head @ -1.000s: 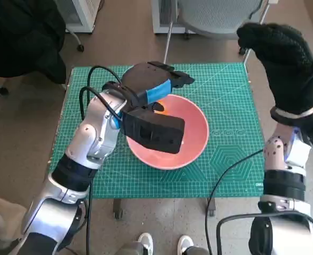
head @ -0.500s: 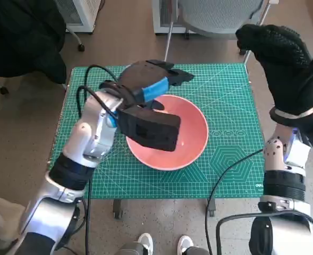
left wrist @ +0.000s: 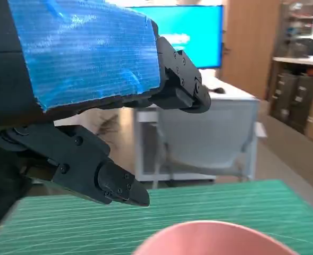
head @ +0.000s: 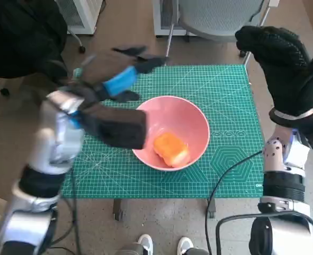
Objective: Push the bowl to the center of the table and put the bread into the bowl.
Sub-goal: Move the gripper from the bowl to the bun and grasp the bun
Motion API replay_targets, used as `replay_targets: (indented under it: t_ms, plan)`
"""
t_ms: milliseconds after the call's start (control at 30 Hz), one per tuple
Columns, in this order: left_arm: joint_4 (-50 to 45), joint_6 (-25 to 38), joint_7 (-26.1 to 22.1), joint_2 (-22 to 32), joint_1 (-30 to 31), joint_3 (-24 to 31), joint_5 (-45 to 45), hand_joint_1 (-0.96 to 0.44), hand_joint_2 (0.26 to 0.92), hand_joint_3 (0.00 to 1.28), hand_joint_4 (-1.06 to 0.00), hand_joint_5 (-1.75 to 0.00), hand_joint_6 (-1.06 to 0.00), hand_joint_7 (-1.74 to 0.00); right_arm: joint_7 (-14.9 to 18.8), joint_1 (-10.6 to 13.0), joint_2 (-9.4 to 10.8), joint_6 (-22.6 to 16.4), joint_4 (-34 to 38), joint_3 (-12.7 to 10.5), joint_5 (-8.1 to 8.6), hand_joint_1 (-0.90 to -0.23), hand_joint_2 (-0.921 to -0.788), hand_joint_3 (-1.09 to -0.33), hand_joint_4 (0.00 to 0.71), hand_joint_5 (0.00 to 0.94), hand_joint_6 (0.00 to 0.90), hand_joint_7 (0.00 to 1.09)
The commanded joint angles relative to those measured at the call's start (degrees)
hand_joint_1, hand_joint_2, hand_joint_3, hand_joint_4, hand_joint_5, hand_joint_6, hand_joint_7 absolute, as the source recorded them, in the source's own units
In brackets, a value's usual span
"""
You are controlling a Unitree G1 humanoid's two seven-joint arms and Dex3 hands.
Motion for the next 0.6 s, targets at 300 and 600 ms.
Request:
replay_targets:
  t_ms: [300, 600]
  plan:
    - [-7.9, -3.3, 3.4, 8.3, 8.8, 8.5, -2.1, -0.25, 0.831, 0.0, -0.29, 0.0, -0.47, -0.01, -0.2, 0.6, 0.3, 0.3, 0.8, 0.6, -0.49, -0.732, -0.921, -0.75, 0.221, 0.001, 0.268, 0.0]
    - [-10.9, -3.0, 4.6, 10.7, 12.8, 11.0, -1.3, -0.28, 0.816, 0.0, -0.27, 0.0, -0.45, 0.0, 0.2, -0.3, 0.4, 0.6, 2.0, 0.6, -0.22, -0.75, -0.921, -0.744, 0.221, 0.001, 0.268, 0.0]
